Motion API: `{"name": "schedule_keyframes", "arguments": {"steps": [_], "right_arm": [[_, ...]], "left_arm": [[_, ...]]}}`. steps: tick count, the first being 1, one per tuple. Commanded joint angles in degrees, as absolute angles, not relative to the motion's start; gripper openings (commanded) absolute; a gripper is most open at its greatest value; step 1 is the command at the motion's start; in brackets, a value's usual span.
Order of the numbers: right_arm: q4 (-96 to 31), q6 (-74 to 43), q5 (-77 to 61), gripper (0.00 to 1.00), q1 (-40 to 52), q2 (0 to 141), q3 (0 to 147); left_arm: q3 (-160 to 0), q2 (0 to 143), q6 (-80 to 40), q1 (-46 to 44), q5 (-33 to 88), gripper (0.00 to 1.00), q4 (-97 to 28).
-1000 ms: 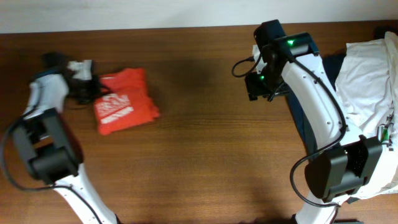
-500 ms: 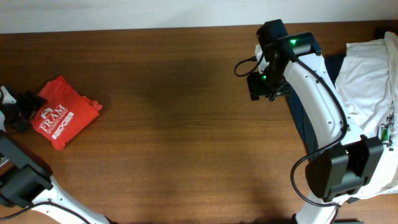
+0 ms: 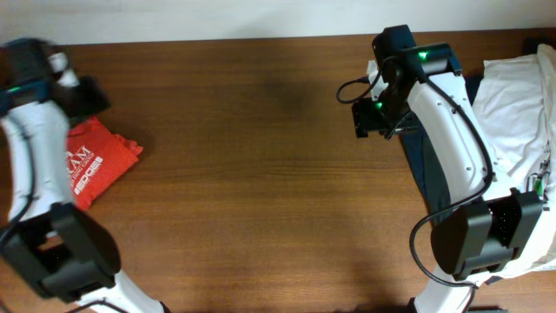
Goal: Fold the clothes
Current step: 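Carry the folded shirt to the table's left edge with the left gripper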
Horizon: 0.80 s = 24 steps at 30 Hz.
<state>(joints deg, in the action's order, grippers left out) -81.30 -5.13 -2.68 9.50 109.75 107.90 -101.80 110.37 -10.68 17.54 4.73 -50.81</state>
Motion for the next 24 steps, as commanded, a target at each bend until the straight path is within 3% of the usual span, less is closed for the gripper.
{"name": "schedule_keyframes", "arguments": {"steps": [1,4,9,16,20,24], "right_arm": [[-82.11,-4.89,-3.25,0.69,9.30,108.38,108.92],[-82.41,-4.89,-3.22,0.69,9.30,108.38,108.92],[-82.35,-4.89,-3.20,0.69,9.30,108.38,108.92],[-82.41,-4.69,-3.20,0.69,9.30,108.38,108.92],[-82.52,-4.69,-3.18,0.70,9.30,108.38,108.92],[-82.54,-4.71,-3.11,0.70,9.23,108.38,108.92]], "left_arm": [[-101.30,117.10,-9.76,13.21,-0.01,0.25,-51.31],[-101.30,122.04,-9.76,13.04,-0.03,0.00,-52.45],[-101.30,127.68,-9.76,13.78,-0.60,0.00,-57.71],[-101.30,130.39,-14.04,17.67,-18.94,0.00,-70.67],[-101.30,130.39,-14.57,23.62,-12.45,0.00,-72.25],[-101.32,129.10,-13.87,22.59,-10.74,0.00,-72.55]]}}
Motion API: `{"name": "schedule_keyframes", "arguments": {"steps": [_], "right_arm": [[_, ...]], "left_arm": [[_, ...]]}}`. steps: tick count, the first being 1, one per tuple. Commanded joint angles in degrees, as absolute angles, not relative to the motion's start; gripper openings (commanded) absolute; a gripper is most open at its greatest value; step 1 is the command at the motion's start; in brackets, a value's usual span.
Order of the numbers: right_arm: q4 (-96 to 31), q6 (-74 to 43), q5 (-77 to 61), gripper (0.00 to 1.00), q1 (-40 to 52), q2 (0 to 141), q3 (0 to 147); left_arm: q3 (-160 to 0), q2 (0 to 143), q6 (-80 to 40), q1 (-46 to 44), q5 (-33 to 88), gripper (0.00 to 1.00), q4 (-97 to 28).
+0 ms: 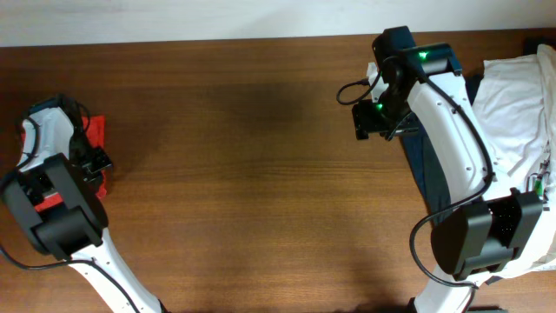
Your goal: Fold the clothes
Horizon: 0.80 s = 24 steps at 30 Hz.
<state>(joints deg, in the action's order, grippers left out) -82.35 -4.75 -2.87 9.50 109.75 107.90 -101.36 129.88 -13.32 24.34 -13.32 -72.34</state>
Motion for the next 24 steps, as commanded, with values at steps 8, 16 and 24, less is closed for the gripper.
{"name": "schedule_keyframes", "arguments": {"steps": [8,16,24], "right_arm": [[-80.84,-0.82,-7.49,0.99,3.57,109.95,108.90],[-95.94,-0.36,-11.03,0.99,-5.17,110.02,108.53],[-81.58,0.56,-12.47,0.99,-7.16,90.54,87.70]], "left_arm": [[-101.32,118.56,-6.55,3.25,-2.04,0.96,-68.31],[-101.30,117.45,-6.55,-1.50,3.27,0.99,-91.90],[-96.66,94.21,-6.55,-3.27,2.04,0.99,-86.35]]}}
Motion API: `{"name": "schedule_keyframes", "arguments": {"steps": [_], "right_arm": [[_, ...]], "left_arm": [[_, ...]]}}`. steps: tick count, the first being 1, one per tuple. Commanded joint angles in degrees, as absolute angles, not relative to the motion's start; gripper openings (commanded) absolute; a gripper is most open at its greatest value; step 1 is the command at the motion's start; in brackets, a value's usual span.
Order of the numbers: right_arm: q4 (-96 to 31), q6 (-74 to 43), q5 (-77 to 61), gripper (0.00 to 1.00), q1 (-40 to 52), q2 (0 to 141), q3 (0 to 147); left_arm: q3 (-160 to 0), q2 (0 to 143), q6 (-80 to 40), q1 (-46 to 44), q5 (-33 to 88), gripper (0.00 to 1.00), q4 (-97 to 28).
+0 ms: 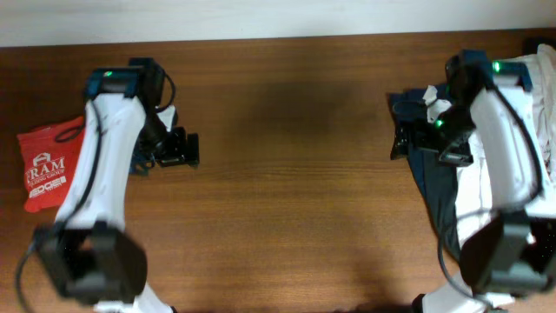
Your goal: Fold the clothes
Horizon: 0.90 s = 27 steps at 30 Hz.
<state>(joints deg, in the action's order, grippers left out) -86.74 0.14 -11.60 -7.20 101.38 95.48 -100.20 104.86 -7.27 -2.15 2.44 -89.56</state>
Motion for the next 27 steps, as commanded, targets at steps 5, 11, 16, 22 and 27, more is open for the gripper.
{"name": "schedule_keyframes", "arguments": {"steps": [5,11,16,22,27], "right_arm": [[-65.28,0.43,-12.25,0.99,-7.16,64.77,64.82],[-63.79,0.45,-12.03,0.99,-7.16,45.12,58.39],[-63.81,0.43,-12.03,0.99,-7.16,44.82,58.39],[-63.79,0.43,-12.03,0.99,-7.16,48.47,58.39],[-58.92,4.27,-11.62,0.99,-7.14,42.65,57.34]], "left_arm": [[-74.26,66.24,-6.55,-3.33,0.05,0.99,-68.45],[-53.04,35.79,-6.57,-3.33,0.05,0.99,-58.83],[-52.69,30.89,-6.57,-3.33,0.05,0.99,-61.98],[-52.69,30.96,-6.57,-3.33,0.05,0.99,-62.67],[-52.69,30.96,-6.57,-3.33,0.05,0.99,-62.65]]}}
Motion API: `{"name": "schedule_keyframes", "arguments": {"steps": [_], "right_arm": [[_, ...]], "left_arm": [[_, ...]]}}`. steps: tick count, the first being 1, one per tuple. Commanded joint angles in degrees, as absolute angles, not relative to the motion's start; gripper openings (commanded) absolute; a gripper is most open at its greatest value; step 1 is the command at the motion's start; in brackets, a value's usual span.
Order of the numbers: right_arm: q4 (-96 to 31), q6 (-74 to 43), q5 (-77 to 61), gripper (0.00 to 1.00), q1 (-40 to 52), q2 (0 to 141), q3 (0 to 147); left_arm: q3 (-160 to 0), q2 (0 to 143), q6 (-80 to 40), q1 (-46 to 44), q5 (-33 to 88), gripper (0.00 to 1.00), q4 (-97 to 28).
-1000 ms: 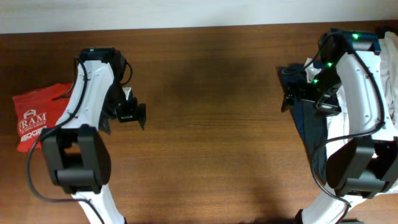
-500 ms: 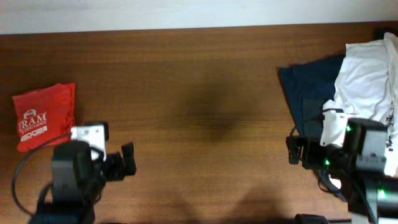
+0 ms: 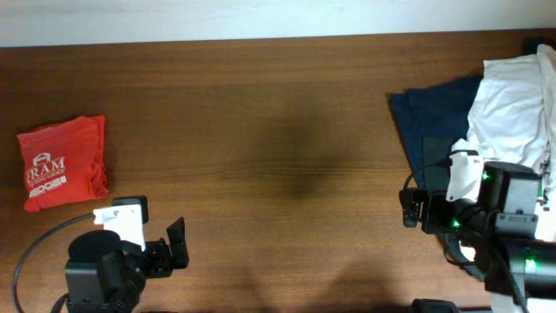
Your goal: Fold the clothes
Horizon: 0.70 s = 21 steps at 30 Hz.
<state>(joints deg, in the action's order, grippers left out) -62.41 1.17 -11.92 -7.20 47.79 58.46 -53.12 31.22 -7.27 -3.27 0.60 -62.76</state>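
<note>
A folded red shirt with white print (image 3: 61, 163) lies at the table's left edge. At the right edge a dark navy garment (image 3: 434, 122) lies spread flat, with a crumpled white garment (image 3: 517, 109) partly on top of it. My left gripper (image 3: 177, 243) sits low near the front left, pulled back to its base, its fingers apart and holding nothing. Over the navy garment's lower edge is my right gripper (image 3: 408, 209), also drawn back to its base. It is too small and dark to read its jaws.
The brown wooden table (image 3: 269, 148) stretches between the two piles. Both arm bases stand at the front edge, the left (image 3: 100, 274) and the right (image 3: 508, 243). A white wall runs along the far edge.
Both arms have drawn back from mid-table to their bases at the front edge. The red shirt lies folded and fully uncovered; the navy and white garments are no longer hidden by the right arm.
First my left arm was over the red shirt at the far left, which lay askew, while the right arm hovered by the clothes pile. Then the left gripper was down on the shirt. Later the shirt lay squared and both arms were mid-table; now both are retracted.
</note>
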Motion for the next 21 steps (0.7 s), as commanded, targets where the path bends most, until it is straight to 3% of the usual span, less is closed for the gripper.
{"name": "schedule_keyframes", "arguments": {"steps": [1,8,13,16,21], "right_arm": [[-54.50,4.29,-11.51,0.99,-7.09,38.02,54.78],[-17.04,4.27,-11.99,0.99,-3.40,4.29,17.41],[5.89,4.29,-9.65,0.99,-1.72,0.19,1.58],[4.21,6.63,-2.68,0.99,-1.74,0.19,0.32],[-4.29,8.12,-2.72,0.98,-0.69,0.19,0.32]], "left_arm": [[-52.69,30.96,-6.57,-3.33,0.05,0.99,-62.65],[-52.69,30.96,-6.57,-3.33,0.05,0.99,-62.67],[-52.69,30.96,-6.57,-3.33,0.05,0.99,-62.65],[-52.69,30.96,-6.57,-3.33,0.05,0.99,-62.67],[-52.69,30.96,-6.57,-3.33,0.05,0.99,-62.65]]}}
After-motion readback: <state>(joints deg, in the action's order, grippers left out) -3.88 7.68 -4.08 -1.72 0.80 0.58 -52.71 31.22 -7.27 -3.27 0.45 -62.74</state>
